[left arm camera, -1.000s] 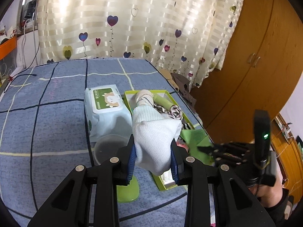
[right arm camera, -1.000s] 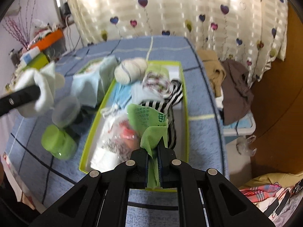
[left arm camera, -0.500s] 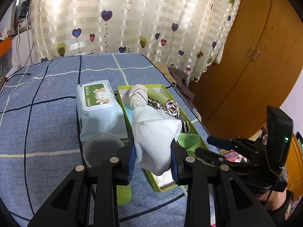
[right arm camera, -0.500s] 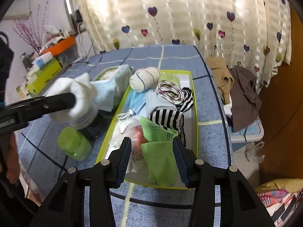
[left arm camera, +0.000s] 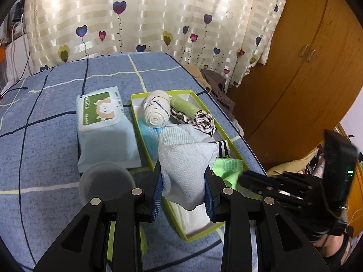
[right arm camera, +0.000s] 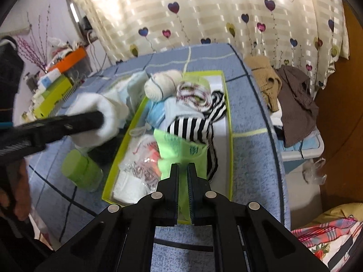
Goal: Organize soft objects
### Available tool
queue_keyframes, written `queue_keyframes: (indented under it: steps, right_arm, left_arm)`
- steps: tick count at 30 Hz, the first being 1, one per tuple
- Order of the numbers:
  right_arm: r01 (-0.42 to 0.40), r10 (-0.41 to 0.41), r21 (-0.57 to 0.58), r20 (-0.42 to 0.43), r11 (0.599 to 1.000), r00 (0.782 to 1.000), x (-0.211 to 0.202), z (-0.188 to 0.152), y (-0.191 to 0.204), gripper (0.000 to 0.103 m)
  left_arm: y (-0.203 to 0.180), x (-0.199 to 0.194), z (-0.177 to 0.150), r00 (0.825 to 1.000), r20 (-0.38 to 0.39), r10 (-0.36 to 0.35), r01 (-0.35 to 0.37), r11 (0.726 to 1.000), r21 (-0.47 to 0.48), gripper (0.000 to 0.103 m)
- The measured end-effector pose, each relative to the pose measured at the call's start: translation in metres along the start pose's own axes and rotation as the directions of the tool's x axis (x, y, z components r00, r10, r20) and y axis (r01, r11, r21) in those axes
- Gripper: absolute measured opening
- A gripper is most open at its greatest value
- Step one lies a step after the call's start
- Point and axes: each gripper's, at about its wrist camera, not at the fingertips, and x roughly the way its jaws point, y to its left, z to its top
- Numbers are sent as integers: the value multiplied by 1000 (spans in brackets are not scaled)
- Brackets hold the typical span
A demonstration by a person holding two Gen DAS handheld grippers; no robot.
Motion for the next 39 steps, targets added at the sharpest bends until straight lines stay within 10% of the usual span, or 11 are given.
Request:
queue_keyframes:
  steps: [18,39]
  right_arm:
    - [-25,25,1,16,1000,1000,0,14,-11,9]
    - [52,-50,-49,42,997,998,-37,3,30,54]
  left_arm:
    - [-6,68,17,995,-88,41,-39,999,25,42]
    - [-11,-13,-7,999,22,37,-38,999,31,48]
